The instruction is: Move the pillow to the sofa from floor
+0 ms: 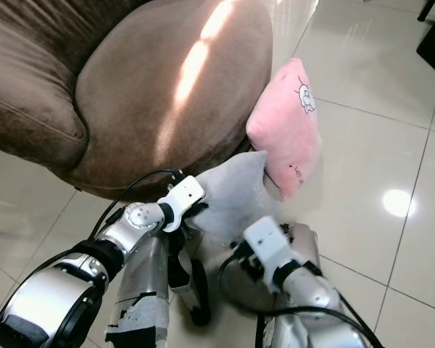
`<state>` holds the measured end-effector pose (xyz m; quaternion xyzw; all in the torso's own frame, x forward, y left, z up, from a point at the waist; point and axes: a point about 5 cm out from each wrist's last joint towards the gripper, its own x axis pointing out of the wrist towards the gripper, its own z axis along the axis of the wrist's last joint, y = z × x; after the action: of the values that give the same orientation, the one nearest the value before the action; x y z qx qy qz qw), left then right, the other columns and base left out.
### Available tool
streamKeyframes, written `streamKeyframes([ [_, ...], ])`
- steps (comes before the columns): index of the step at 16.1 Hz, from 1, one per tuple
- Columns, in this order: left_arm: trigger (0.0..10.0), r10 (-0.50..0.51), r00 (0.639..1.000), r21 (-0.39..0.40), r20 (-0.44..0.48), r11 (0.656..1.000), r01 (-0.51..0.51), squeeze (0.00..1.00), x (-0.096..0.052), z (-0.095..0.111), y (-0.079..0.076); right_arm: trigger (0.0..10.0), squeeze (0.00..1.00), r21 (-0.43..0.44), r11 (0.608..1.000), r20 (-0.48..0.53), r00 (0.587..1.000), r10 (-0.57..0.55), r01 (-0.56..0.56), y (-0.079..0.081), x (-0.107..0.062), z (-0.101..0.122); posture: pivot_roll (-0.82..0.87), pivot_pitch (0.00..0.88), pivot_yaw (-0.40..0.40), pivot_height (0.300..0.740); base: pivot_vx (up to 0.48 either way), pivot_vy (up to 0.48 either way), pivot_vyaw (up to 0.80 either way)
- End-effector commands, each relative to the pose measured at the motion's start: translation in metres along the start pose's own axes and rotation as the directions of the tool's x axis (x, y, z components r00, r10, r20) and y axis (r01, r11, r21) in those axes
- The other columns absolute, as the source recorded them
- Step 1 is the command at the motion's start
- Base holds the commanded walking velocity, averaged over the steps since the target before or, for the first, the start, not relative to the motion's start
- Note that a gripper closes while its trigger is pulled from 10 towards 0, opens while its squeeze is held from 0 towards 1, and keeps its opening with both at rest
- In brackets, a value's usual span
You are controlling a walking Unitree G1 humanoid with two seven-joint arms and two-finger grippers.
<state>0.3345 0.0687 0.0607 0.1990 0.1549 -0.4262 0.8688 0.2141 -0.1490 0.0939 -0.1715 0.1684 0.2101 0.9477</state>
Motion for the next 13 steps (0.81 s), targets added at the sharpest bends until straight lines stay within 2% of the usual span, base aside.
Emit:
streamKeyframes([
  [1, 0.0, -0.051, 0.998, -0.026, 0.032, 0.998, 0.052, 0.00, -0.007, -0.008, -0.002, 10.0, 0.00, 0.055, 0.998, 0.041, 0.999, -0.006, 0.004, -0.001, -0.002, 0.003, -0.09, 0.231, 0.244, 0.543, 0.000, 0.000, 0.00],
  [3, 0.0, -0.091, 0.985, -0.057, 0.146, 0.993, 0.100, 0.00, -0.014, 0.000, 0.004, 10.0, 0.00, 0.096, 0.995, 0.118, 0.992, -0.036, 0.024, -0.010, -0.005, 0.012, -0.10, 0.184, 0.240, 0.543, 0.000, 0.000, 0.00],
  [5, 0.0, -0.126, 0.949, -0.058, 0.289, 0.987, 0.148, 0.00, -0.026, 0.016, 0.012, 10.0, 0.00, 0.149, 0.987, 0.221, 0.971, -0.089, 0.057, -0.020, -0.010, 0.029, -0.11, 0.145, 0.228, 0.543, 0.000, 0.000, 0.00],
  [6, 0.0, -0.130, 0.937, -0.068, 0.325, 0.985, 0.160, 0.00, -0.027, 0.024, 0.015, 10.0, 0.00, 0.172, 0.983, 0.245, 0.963, -0.110, 0.069, -0.028, -0.007, 0.033, -0.11, 0.126, 0.205, 0.543, 0.000, 0.000, 0.00],
  [8, 0.0, -0.134, 0.861, -0.057, 0.492, 0.981, 0.185, 0.00, -0.058, 0.049, 0.025, 10.0, 0.00, 0.271, 0.957, 0.377, 0.904, -0.202, 0.101, -0.044, -0.017, 0.057, -0.11, 0.088, 0.171, 0.543, 0.000, 0.000, 0.00],
  [10, 0.0, -0.078, 0.845, -0.079, 0.529, 0.987, 0.140, 0.00, -0.068, 0.057, 0.032, 10.0, 0.00, 0.283, 0.952, 0.402, 0.887, -0.228, 0.116, -0.049, -0.017, 0.063, -0.11, 0.077, 0.159, 0.543, 0.000, 0.000, 0.00],
  [11, 0.0, 0.088, 0.793, -0.159, 0.602, 0.987, 0.011, 0.00, -0.094, 0.074, 0.050, 10.0, 0.00, 0.286, 0.941, 0.398, 0.871, -0.286, 0.178, -0.057, -0.014, 0.069, -0.11, 0.053, 0.143, 0.543, 0.000, 0.000, 0.00],
  [12, 0.0, 0.125, 0.777, -0.181, 0.617, 0.983, -0.014, 0.00, -0.101, 0.078, 0.054, 10.0, 0.00, 0.285, 0.938, 0.398, 0.867, -0.301, 0.195, -0.058, -0.014, 0.070, -0.10, 0.050, 0.141, 0.543, 0.000, 0.000, 0.00],
  [13, 0.0, 0.193, 0.734, -0.226, 0.651, 0.973, -0.055, 0.00, -0.115, 0.091, 0.062, 10.0, 0.00, 0.300, 0.932, 0.411, 0.853, -0.321, 0.206, -0.059, -0.011, 0.073, -0.09, 0.043, 0.122, 0.543, 0.000, 0.000, 0.00],
])
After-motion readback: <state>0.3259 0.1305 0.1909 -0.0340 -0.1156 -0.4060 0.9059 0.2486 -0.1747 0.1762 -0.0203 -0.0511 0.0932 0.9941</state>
